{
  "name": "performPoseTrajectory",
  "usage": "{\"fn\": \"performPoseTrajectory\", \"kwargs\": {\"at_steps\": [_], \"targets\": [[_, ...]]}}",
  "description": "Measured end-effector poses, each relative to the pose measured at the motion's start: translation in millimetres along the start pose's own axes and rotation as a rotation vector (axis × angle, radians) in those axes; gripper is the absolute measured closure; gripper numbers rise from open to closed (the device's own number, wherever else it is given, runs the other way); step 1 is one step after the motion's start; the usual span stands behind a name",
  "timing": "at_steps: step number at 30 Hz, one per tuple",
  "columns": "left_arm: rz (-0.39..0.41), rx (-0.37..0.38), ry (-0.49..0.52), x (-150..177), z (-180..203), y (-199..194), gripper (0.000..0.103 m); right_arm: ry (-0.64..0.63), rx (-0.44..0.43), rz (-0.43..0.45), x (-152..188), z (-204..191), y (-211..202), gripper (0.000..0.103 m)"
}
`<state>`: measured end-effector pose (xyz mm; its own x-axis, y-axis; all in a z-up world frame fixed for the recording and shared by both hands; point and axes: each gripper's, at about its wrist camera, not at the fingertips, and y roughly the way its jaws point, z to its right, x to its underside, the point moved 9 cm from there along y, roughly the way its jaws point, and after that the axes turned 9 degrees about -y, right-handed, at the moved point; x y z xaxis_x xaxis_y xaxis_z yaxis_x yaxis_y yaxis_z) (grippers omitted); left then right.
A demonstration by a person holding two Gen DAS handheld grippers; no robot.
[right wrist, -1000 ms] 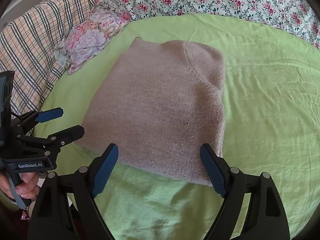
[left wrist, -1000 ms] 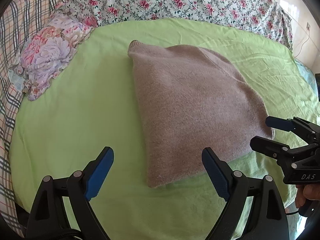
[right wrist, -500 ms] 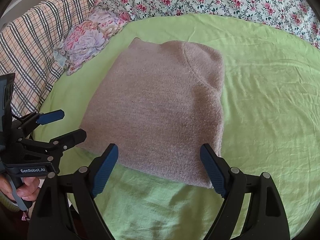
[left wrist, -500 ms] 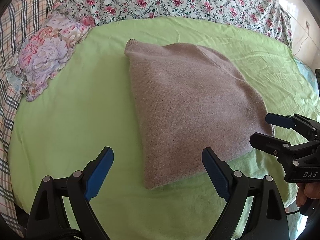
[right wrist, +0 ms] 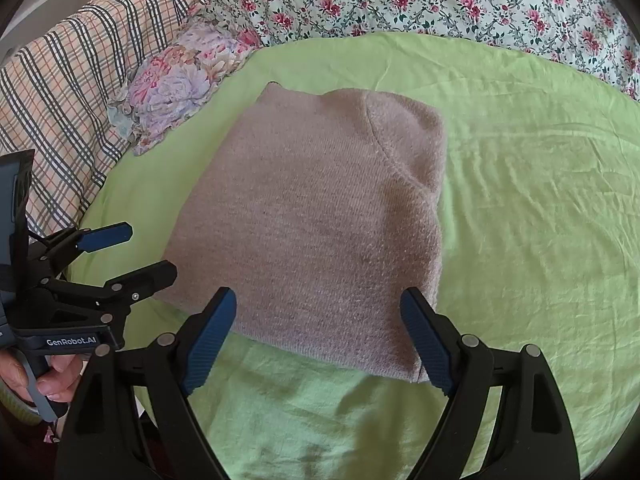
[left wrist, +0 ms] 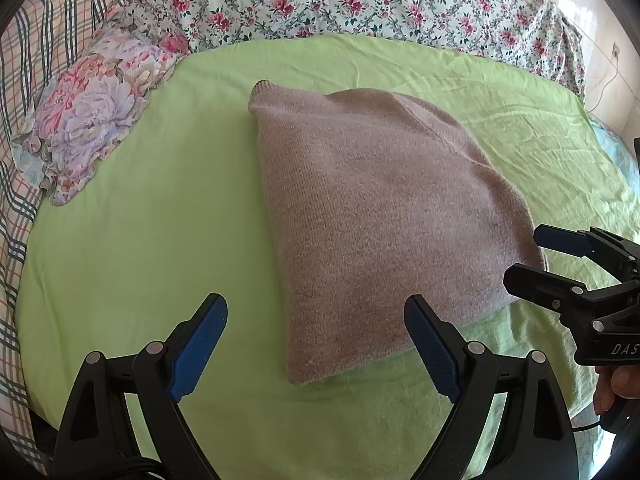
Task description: Fold small clothes
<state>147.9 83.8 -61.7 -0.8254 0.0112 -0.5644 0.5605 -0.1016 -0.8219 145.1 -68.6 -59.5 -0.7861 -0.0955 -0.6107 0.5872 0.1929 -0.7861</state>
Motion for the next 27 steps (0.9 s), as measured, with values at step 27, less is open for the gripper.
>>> {"fn": "performPoseTrajectory", "kwargs": {"at_steps": [27], "targets": [[0.004,0.007,0.007,-5,12,0,0.012,0.011,0.006,0.012,-8,7,-5,0.018]]}}
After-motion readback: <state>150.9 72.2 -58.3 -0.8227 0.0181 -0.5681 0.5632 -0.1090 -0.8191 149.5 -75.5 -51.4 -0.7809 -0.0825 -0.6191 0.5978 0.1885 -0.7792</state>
